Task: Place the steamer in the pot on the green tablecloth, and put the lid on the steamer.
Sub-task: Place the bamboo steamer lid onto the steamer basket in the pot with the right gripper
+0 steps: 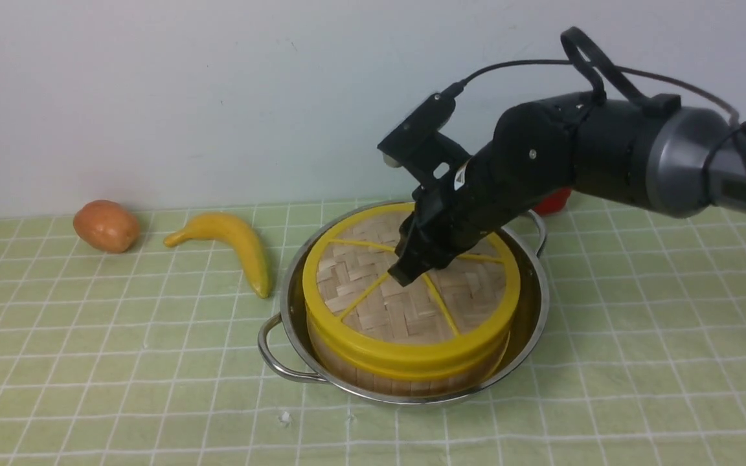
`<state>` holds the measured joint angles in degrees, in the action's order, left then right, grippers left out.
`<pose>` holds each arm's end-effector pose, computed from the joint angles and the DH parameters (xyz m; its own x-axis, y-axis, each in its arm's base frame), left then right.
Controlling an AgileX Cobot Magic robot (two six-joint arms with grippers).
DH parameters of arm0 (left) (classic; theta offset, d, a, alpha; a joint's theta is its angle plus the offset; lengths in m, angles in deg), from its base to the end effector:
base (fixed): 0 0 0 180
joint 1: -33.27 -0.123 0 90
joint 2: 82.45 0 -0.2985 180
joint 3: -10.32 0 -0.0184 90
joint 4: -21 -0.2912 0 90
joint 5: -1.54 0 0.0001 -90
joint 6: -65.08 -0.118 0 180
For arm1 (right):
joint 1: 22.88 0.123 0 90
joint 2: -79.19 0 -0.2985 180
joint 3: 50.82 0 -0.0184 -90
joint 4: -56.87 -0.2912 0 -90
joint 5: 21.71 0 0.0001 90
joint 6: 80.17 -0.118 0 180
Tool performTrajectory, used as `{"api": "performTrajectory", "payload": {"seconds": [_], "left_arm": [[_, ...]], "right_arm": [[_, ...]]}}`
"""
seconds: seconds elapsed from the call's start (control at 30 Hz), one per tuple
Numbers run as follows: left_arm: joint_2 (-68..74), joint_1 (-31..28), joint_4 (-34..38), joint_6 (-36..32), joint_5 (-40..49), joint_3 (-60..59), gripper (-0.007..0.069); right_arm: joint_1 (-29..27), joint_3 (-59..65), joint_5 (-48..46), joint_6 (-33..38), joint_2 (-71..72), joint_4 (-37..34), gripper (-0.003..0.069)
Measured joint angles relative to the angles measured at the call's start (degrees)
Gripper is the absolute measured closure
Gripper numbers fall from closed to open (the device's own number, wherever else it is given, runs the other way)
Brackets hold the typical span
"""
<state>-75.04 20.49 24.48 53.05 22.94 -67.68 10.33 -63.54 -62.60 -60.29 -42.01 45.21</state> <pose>0.1037 0.0208 0.1690 -0.3088 0.0866 -0.9472 -0.1551 0.9779 0.1400 0.4074 0.2854 0.2034 -0.5877 -0.6110 -0.5304 -0.7259 0.6877 0.0120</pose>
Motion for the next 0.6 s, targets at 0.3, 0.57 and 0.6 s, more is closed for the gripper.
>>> {"api": "performTrajectory", "payload": {"seconds": [0.3, 0.57, 0.6], "left_arm": [[0.00, 0.00, 0.00, 0.00, 0.00, 0.00, 0.0382], [0.00, 0.00, 0.00, 0.00, 0.00, 0.00, 0.0382], [0.00, 0.00, 0.00, 0.00, 0.00, 0.00, 0.0382]], "right_arm": [[0.00, 0.32, -2.18, -1.18, 0.33, 0.25, 0.0513], [0.00, 0.38, -1.07, -0.95, -0.44, 0.42, 0.0513], [0.00, 0.32, -1.06, -0.09, -0.58, 0.42, 0.0513]]}}
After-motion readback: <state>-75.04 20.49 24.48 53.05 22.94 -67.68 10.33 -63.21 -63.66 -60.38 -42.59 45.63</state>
